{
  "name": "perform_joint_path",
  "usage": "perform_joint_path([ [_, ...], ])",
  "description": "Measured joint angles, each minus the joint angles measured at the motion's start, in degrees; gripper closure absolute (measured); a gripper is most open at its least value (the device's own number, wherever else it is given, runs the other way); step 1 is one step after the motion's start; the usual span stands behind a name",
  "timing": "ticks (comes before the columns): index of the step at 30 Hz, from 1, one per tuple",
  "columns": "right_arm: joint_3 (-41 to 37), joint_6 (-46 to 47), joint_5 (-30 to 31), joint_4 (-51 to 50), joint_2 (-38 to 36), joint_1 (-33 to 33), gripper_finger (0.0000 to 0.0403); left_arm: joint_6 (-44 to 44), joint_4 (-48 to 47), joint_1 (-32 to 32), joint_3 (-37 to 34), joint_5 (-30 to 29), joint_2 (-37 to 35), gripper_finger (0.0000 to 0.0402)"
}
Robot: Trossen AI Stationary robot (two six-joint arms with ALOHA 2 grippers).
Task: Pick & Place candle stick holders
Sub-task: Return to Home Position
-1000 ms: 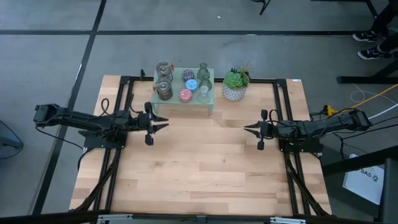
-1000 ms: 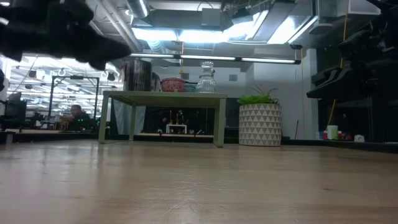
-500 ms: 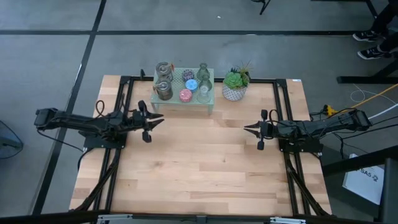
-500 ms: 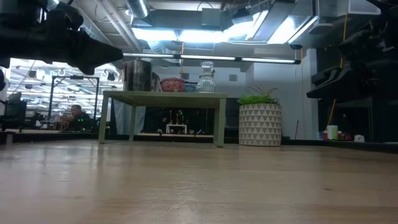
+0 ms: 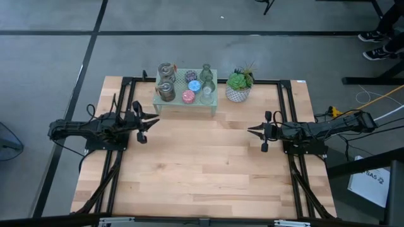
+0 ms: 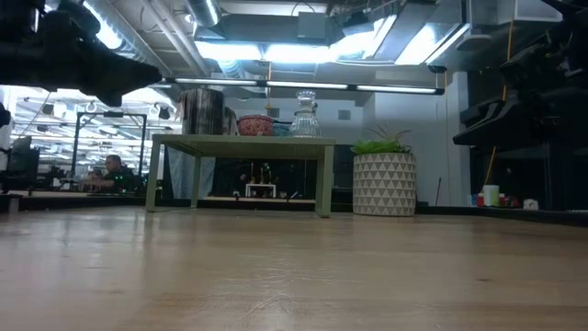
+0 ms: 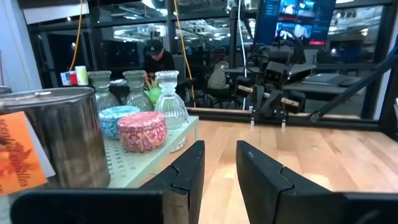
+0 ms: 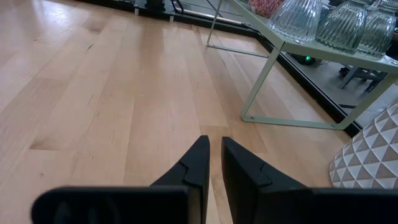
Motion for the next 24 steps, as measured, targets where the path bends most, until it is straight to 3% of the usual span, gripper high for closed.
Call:
perform_joint_path([
  [16, 0.0, 0.0, 0.0, 0.1, 0.0, 0.0, 0.0359, 4.0, -3.3, 0.2, 0.0, 10.6, 0.8, 0.0316],
  [24, 0.0, 0.0, 0.0, 0.0, 0.0, 0.0, 0.0359, 7.2, -3.2, 0.2, 0.0, 9.5, 1.3, 0.0316],
])
